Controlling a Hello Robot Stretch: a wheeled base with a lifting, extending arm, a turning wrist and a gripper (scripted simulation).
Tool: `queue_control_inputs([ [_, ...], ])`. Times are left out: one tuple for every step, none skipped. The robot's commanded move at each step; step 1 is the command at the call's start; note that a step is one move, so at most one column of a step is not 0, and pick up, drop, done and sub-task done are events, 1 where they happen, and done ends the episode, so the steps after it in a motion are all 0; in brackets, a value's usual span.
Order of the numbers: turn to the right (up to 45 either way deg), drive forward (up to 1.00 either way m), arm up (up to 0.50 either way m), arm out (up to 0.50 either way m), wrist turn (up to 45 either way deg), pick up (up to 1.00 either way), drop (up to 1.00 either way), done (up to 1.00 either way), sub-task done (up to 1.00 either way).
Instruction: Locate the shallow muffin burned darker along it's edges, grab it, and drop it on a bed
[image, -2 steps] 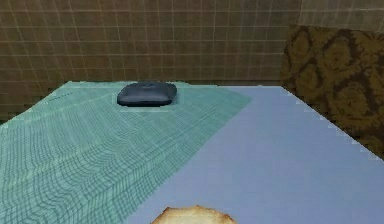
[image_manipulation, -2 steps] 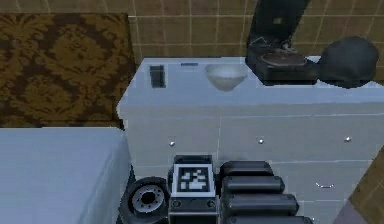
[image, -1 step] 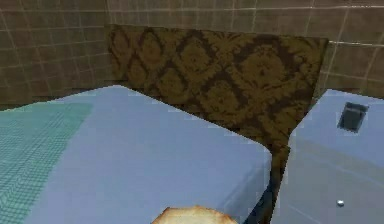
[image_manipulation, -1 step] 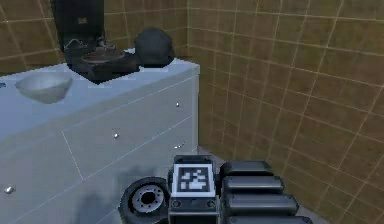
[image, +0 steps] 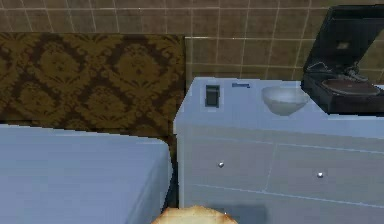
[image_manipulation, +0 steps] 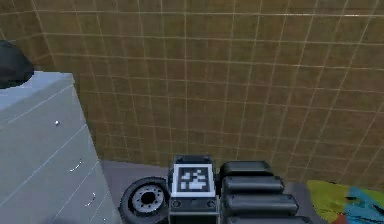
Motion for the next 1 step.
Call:
queue_control_inputs([
  [0.0,0.20,0.00,0.00,0.0,0.00,0.00,0.00,0.00],
])
